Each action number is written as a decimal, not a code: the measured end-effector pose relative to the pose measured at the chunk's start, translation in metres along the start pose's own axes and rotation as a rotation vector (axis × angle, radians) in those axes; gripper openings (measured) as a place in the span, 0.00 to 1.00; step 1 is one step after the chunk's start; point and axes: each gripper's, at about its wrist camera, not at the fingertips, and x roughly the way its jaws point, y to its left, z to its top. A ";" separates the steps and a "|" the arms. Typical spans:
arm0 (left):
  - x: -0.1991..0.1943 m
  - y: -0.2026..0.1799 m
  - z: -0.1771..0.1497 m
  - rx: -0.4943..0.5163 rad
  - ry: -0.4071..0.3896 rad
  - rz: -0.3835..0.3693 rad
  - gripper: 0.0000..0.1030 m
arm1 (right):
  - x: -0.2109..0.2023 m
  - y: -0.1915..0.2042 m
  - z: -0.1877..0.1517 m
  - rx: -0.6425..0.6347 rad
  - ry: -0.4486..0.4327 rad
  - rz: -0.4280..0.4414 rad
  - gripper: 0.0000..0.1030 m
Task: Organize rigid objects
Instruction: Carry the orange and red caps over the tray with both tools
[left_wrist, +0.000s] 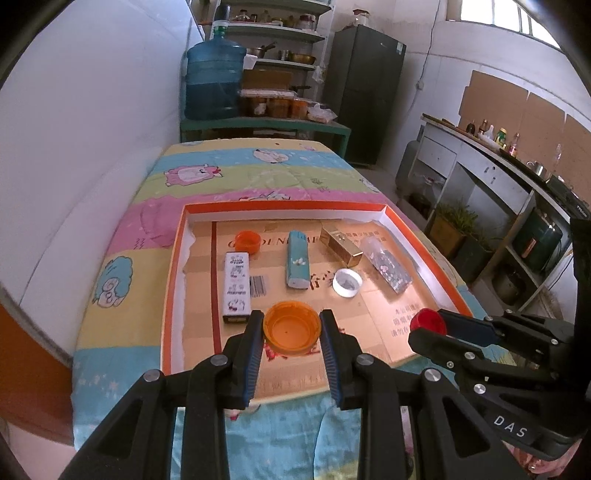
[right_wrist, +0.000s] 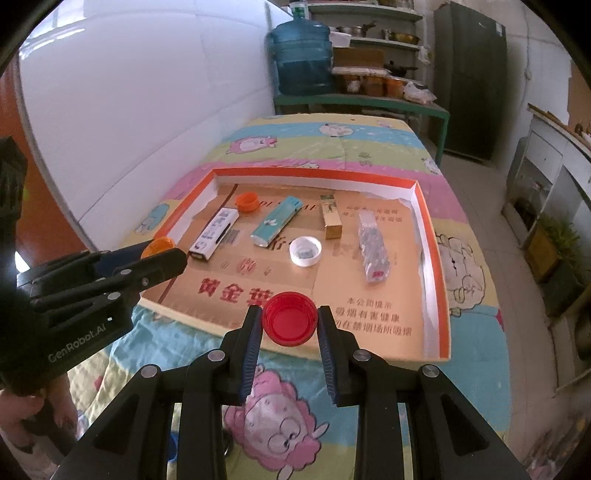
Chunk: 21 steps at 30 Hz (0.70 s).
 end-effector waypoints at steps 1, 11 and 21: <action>0.002 0.000 0.001 0.001 0.002 -0.001 0.30 | 0.003 -0.002 0.002 0.002 0.003 0.000 0.30; 0.035 -0.002 0.014 0.005 0.038 -0.009 0.30 | 0.030 -0.017 0.013 0.019 0.030 -0.005 0.30; 0.062 -0.003 0.018 0.010 0.072 -0.010 0.30 | 0.054 -0.029 0.020 0.036 0.053 -0.010 0.30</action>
